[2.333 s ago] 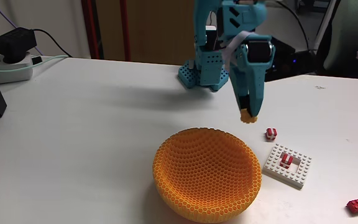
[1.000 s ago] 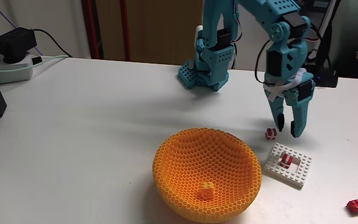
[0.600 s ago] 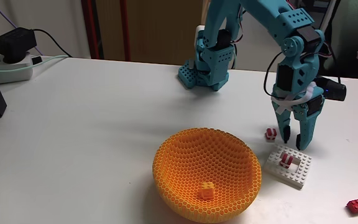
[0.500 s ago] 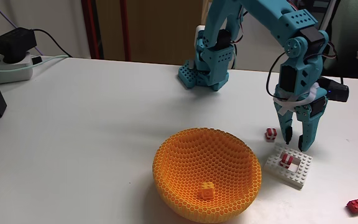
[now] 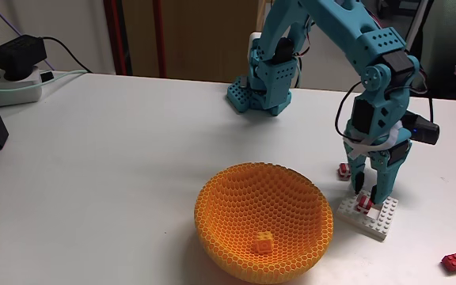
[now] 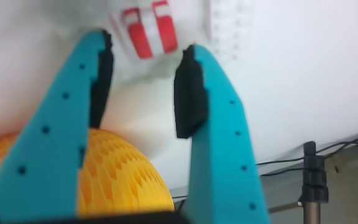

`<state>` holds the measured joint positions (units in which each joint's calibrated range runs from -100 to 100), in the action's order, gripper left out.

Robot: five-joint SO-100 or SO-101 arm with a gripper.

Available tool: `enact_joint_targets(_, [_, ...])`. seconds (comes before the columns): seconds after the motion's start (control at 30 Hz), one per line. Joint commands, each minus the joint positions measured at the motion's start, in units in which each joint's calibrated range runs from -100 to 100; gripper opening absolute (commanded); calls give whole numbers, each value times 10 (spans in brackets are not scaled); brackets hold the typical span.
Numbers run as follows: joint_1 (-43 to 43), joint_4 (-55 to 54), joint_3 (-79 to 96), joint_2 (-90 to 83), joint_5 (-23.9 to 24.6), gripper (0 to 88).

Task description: Pick only small cubed objects and place them into the bowl

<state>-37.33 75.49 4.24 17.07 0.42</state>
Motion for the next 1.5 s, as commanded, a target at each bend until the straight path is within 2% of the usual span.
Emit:
enact_joint_targets(0.0, [7, -10, -28, 5, -5, 154])
enact_joint_targets(0.3, [15, -17, -51, 25, -10, 152])
enact_joint_targets(0.7, [24, -29, 41, -26, -6, 171])
enact_joint_targets(1.07, [14, -18, 34, -74, -6, 178])
enact_joint_targets(1.3, [1, 15, -33, -103, -7, 184])
enact_joint_targets(1.47, [0, -10, -17, -98, -7, 187])
